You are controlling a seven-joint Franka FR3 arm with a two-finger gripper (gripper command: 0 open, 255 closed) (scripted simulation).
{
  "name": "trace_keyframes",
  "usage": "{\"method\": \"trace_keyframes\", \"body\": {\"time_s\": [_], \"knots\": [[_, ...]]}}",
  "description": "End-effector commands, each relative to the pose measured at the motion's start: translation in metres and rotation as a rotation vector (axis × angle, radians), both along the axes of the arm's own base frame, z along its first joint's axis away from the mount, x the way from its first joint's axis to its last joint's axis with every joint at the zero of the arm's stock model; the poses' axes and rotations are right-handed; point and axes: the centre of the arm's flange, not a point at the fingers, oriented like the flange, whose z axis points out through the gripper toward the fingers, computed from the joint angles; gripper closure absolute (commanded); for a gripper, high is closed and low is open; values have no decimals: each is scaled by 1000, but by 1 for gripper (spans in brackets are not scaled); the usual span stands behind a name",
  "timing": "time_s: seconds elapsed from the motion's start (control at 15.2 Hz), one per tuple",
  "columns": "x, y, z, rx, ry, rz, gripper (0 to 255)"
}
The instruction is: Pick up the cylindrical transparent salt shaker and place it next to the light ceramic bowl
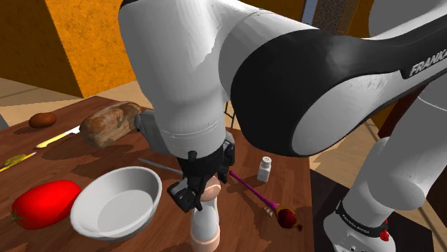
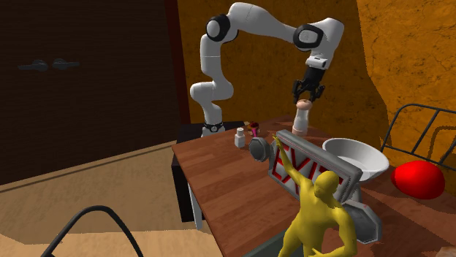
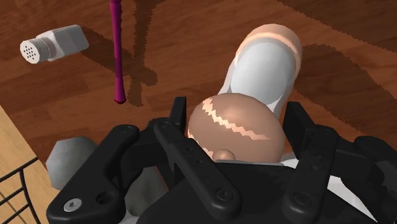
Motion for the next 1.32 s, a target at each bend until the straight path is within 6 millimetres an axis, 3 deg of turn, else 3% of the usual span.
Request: {"method": "trace_keyframes", "body": {"time_s": [0.0,0.26,0.73,0.79,1.12,1.25], "knots": [[0,1,-11,0,0,0,255],[0,1,-30,0,0,0,255],[0,1,-30,0,0,0,255],[0,1,-30,0,0,0,0],[0,1,-30,0,0,0,0],[-1,6,-5,0,0,0,0]]}}
